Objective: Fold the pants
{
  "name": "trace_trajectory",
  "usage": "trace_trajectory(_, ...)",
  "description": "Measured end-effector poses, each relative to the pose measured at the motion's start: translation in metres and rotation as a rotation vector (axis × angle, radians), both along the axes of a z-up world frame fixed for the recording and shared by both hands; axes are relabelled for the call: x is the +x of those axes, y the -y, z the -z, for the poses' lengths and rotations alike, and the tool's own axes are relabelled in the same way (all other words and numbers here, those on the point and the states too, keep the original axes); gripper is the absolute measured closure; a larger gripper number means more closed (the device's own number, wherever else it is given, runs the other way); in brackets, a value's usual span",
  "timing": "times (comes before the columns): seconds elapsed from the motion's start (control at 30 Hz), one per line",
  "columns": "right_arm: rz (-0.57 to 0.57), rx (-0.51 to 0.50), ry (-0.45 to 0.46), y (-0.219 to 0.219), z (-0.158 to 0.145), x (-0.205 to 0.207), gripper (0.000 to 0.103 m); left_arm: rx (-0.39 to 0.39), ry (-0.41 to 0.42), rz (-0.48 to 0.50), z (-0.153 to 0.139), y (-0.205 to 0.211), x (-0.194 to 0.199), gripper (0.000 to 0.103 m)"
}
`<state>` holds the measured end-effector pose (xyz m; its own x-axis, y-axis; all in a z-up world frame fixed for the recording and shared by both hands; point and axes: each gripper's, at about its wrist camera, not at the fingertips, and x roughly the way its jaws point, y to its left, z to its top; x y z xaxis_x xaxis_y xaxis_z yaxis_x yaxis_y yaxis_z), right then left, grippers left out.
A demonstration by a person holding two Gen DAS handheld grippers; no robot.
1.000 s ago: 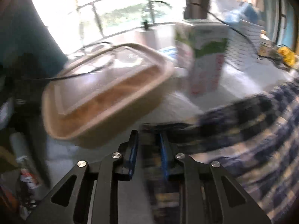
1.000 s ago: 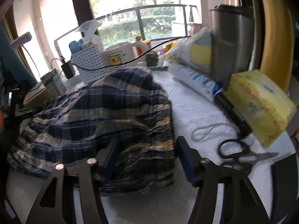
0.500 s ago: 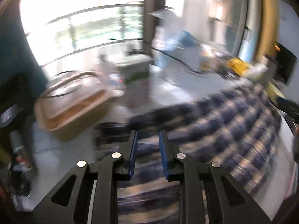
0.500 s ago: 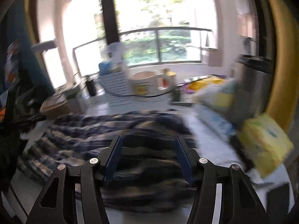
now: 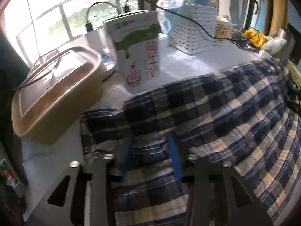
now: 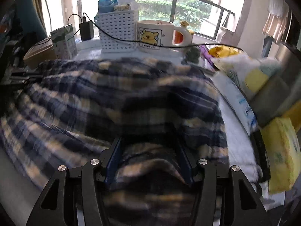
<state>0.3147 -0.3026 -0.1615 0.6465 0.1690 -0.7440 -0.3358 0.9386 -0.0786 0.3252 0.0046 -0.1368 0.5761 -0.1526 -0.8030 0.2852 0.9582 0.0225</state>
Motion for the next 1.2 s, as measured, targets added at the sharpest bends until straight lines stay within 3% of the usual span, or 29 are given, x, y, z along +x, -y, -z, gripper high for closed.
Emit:
trace_trajectory(0.13, -0.012, -0.021, -0.015, 0.012, 0.0, -0.021, 0.046, 0.047, -0.002, -0.089, -0.002, -0.017, -0.007, 0.057)
trace_trajectory(0.23, -0.007, -0.064, 0.015, 0.011, -0.007, -0.036, 0.046, -0.008, 0.006, -0.133, -0.016, -0.032, -0.027, 0.057)
trace_trajectory(0.33, 0.01, -0.039, 0.076, 0.01, -0.023, -0.048, 0.046, -0.093, 0.051, -0.116, -0.038, -0.037, -0.064, 0.057)
trace_trajectory(0.43, 0.001, 0.071, 0.116, 0.004, -0.041, -0.055, 0.046, -0.144, 0.071, -0.058, -0.049, -0.024, -0.099, 0.057)
trace_trajectory(0.53, -0.085, 0.116, 0.12, -0.03, -0.046, -0.055, 0.046, -0.185, 0.061, -0.015, -0.05, -0.007, -0.134, 0.057)
trace_trajectory(0.73, -0.247, 0.133, 0.06, -0.096, -0.021, -0.057, 0.046, -0.182, -0.022, -0.035, -0.022, 0.012, -0.153, 0.057)
trace_trajectory(0.83, -0.259, 0.103, 0.006, -0.116, -0.001, -0.055, 0.046, -0.197, -0.076, -0.076, -0.006, 0.007, -0.157, 0.057)
trace_trajectory(0.93, -0.254, 0.067, -0.027, -0.119, 0.014, -0.057, 0.046, -0.183, -0.05, -0.077, -0.004, 0.002, -0.165, 0.057)
trace_trajectory(1.13, -0.225, 0.054, -0.028, -0.098, 0.014, -0.068, 0.046, -0.14, -0.067, -0.128, -0.01, -0.018, -0.174, 0.057)
trace_trajectory(1.2, -0.203, 0.053, -0.034, -0.089, 0.013, -0.07, 0.046, -0.158, -0.048, -0.142, -0.017, -0.027, -0.171, 0.057)
